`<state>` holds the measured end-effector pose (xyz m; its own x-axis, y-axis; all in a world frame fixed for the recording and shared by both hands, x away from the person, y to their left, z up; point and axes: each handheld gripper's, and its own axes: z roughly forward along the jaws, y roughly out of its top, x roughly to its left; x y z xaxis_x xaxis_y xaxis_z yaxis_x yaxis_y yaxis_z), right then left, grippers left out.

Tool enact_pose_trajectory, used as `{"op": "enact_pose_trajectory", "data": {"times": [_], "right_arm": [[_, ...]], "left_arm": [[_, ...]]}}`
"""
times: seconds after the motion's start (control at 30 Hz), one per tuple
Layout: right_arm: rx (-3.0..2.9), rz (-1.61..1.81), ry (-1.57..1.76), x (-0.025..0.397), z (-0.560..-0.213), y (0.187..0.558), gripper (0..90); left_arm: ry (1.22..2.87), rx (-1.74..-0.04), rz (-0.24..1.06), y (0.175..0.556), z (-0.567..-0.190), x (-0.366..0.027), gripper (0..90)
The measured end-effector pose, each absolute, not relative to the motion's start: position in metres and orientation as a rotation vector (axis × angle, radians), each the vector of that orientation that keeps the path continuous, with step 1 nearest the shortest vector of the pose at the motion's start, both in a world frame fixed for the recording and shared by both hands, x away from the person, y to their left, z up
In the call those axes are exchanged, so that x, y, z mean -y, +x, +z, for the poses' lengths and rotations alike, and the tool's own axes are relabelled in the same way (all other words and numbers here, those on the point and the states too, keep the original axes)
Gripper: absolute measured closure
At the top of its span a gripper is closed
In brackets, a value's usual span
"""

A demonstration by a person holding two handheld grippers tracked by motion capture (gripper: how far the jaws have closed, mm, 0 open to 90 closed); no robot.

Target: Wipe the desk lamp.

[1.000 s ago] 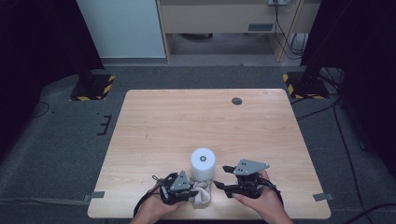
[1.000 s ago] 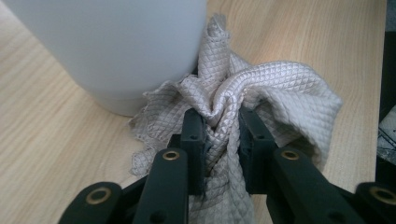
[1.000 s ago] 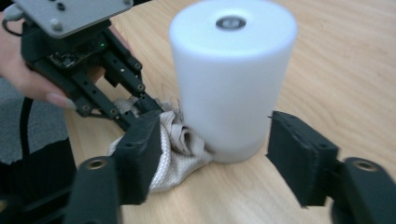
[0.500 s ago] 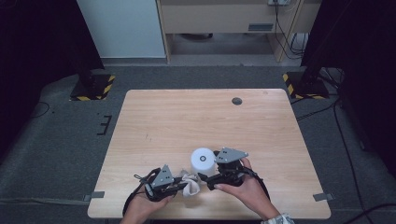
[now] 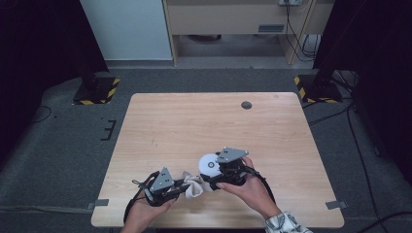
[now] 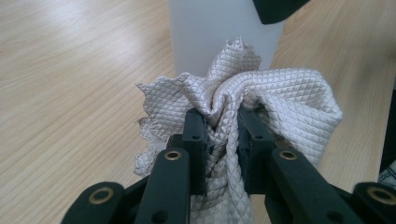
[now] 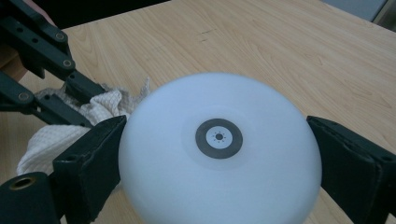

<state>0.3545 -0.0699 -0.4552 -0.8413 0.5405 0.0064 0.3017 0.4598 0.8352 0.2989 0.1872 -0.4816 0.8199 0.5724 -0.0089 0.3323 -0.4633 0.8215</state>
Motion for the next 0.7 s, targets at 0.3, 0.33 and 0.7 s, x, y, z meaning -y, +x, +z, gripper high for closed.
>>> {"op": "enact_pose_trajectory", "data": {"times": [0.3,0.33,0.7], "right_arm": [[-2.460,1.315,0.730,0.088,-0.454,0.343,9.2],[-2.460,1.314,0.731,0.089,-0.454,0.342,9.3],[-2.452,1.305,0.750,0.091,-0.454,0.343,9.3]], "left_arm": [[1.987,-0.693,0.360,0.309,-0.467,-0.177,74.9],[1.999,-0.695,0.372,0.311,-0.466,-0.172,75.0],[2.233,-0.687,0.312,0.326,-0.505,-0.141,75.1]]}}
